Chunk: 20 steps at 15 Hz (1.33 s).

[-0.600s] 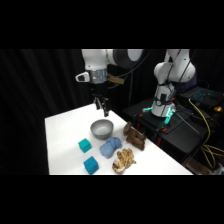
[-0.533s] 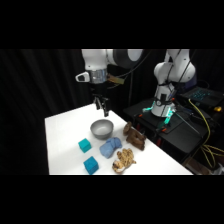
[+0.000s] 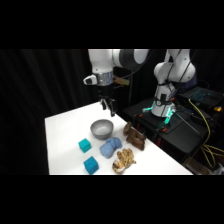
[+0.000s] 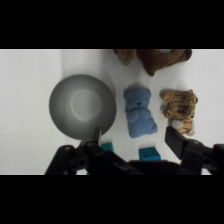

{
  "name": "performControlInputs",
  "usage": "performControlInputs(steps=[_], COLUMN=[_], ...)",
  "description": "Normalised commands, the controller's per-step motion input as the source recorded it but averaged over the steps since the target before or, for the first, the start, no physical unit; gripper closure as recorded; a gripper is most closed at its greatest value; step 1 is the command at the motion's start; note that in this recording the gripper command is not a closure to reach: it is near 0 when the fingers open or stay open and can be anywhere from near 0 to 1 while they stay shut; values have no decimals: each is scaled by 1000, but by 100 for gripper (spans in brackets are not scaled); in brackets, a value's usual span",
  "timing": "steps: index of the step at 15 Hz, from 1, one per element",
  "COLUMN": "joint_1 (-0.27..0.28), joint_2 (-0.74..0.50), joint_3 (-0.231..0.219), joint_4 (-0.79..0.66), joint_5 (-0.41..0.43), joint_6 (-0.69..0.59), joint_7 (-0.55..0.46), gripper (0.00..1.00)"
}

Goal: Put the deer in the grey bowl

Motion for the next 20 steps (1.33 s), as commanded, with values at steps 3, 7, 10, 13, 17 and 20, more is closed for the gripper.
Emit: performControlInputs(steps=[3, 7, 10, 13, 17, 20], joint_1=[0, 28, 128, 200, 160, 4], joint_2=[-576, -369, -118, 260, 358, 395], joint_3=[19, -20, -70, -88, 35, 252], joint_4=[-745, -662, -467, -108, 5, 43], joint_5=[124, 258, 421, 468, 558, 313], joint_6=[307, 547, 610, 551, 381, 273], joint_7=[6, -134, -455, -569, -578, -336], gripper=[0, 0, 0, 0, 0, 0])
